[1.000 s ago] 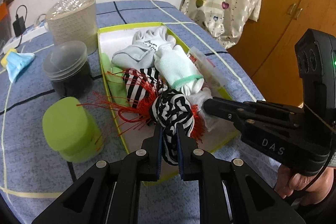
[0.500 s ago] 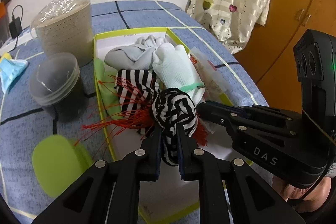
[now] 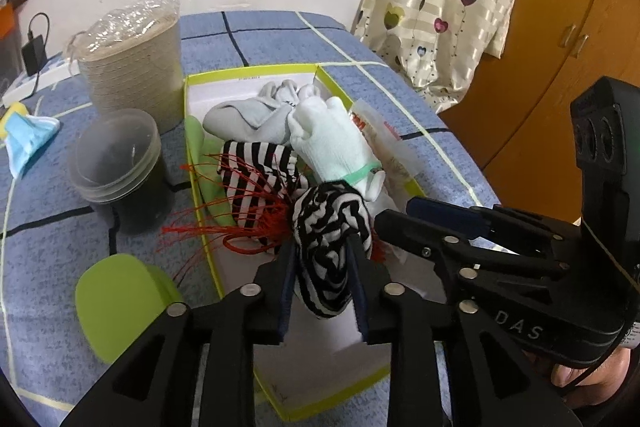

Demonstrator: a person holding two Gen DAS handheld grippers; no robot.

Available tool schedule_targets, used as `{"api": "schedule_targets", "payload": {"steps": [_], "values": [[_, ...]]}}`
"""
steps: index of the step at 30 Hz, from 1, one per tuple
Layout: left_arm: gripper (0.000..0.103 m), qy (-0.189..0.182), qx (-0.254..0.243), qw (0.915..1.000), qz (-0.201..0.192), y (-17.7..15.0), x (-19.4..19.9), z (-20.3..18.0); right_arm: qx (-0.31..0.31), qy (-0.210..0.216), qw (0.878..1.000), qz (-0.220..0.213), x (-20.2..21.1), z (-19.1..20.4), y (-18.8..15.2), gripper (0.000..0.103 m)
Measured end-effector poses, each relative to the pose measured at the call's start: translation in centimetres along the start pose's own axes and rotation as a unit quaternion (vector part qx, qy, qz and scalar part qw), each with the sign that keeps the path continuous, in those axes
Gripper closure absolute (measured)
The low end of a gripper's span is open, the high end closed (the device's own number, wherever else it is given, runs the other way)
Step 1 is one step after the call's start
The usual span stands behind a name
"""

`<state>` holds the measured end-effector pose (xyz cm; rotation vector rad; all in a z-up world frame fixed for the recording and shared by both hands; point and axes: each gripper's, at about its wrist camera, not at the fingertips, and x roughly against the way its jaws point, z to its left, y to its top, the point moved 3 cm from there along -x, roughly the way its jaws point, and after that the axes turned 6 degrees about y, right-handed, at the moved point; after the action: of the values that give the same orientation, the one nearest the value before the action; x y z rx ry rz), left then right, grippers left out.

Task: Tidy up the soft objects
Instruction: 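Lower the tissue and striped ball into the tray and open both grippers, then open the left gripper to release the striped ball into the tray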

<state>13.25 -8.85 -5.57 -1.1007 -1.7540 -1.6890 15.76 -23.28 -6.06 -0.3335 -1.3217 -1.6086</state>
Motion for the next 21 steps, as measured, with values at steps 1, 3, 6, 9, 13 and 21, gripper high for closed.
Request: {"api": "schedule_targets", "payload": {"steps": [1, 3, 6, 9, 13, 21], "values": [[0.075, -0.002, 0.002, 1.0, 0.0, -0.1, 0.2, 0.0, -0.001, 0.001, 1.0, -0.003, 0.3, 0.1, 0.0, 0.068], [0.075, -0.004, 0.003, 1.0, -0.002, -0.3, 0.8, 0.0, -0.001, -0.002, 1.0, -0.008, 1.0, 0.2, -0.1, 0.068], [0.075, -0.006, 0.003, 0.9999, -0.008, -0.6, 1.7, -0.1, -0.001, -0.006, 1.0, -0.016, 1.8, 0.5, -0.1, 0.068], [0.075, -0.008, 0.002, 0.9998, -0.015, -0.7, 2.5, -0.2, 0.002, -0.01, 1.0, -0.021, 2.5, 0.9, -0.2, 0.068], [0.075, -0.012, 0.0, 0.9996, -0.025, -0.9, 3.4, -0.4, 0.008, -0.011, 1.0, -0.026, 3.1, 1.5, -0.3, 0.068], [0.075, -0.011, -0.001, 0.9993, -0.035, -1.1, 4.4, -0.7, 0.017, -0.013, 0.999, -0.031, 3.9, 2.5, -0.6, 0.068]]}}
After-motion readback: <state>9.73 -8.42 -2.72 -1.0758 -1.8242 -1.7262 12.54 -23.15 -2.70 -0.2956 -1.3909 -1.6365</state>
